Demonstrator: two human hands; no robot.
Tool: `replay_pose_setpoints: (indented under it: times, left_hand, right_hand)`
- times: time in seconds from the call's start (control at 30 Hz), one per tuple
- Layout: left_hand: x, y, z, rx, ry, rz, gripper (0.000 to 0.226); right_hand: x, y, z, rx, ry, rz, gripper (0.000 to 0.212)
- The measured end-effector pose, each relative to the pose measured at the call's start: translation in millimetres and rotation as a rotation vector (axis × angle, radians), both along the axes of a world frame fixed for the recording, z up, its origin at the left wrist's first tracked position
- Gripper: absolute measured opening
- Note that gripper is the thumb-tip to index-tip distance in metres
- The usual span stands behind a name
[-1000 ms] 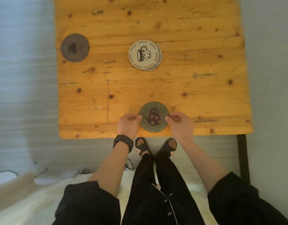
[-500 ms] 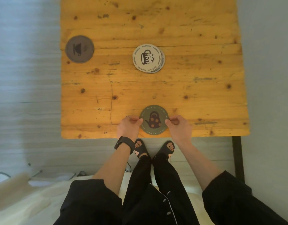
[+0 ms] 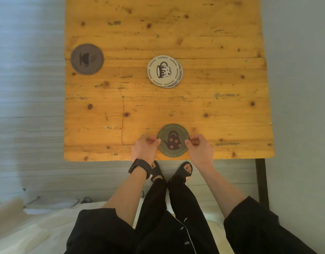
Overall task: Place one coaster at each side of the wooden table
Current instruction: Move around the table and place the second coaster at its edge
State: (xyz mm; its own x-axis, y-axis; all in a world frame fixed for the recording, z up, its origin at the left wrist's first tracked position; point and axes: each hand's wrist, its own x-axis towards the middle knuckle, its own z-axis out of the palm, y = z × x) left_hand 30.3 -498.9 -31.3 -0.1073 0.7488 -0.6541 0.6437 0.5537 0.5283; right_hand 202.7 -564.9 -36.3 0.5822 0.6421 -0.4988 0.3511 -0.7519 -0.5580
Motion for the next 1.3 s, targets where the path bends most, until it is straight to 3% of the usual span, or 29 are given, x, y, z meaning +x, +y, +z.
replay_pose_setpoints:
  times: [0.3, 0.63, 0.83, 1.0, 1.2, 1.3]
  left_hand:
    - [2.1, -3.6, -2.6, 0.035, 0.023, -0.003, 0.007]
    - [-1.8, 0.7, -3.4, 0.054, 0.041, -0.031, 0.009]
    - [-6.5, -11.8, -4.0, 0.324, 0.207, -0.412, 0.020]
    - [-14.3, -2.3, -5.3, 0.389, 0.358, -0.664, 0.028]
    - [-3.7, 31.8, 0.5, 0.348, 0.311, -0.766, 0.034]
    - [9.8, 71.8, 0.5, 0.415, 0.300, -0.801, 0.038]
  right_hand:
    - [12.6, 9.4, 3.2, -0.127, 0.046, 0.055, 0.014]
    - [5.1, 5.2, 3.1, -0.067, 0.057, 0.016, 0.015]
    - [1.2, -3.2, -1.3, 0.054, -0.119, 0.257, 0.015]
    - [6.6, -2.9, 2.3, 0.060, -0.149, 0.368, 0.017]
    - [31.4, 29.5, 7.2, -0.127, -0.135, 0.518, 0.027]
    - [41.0, 56.9, 5.2, -0.024, -0.279, 0.553, 0.035]
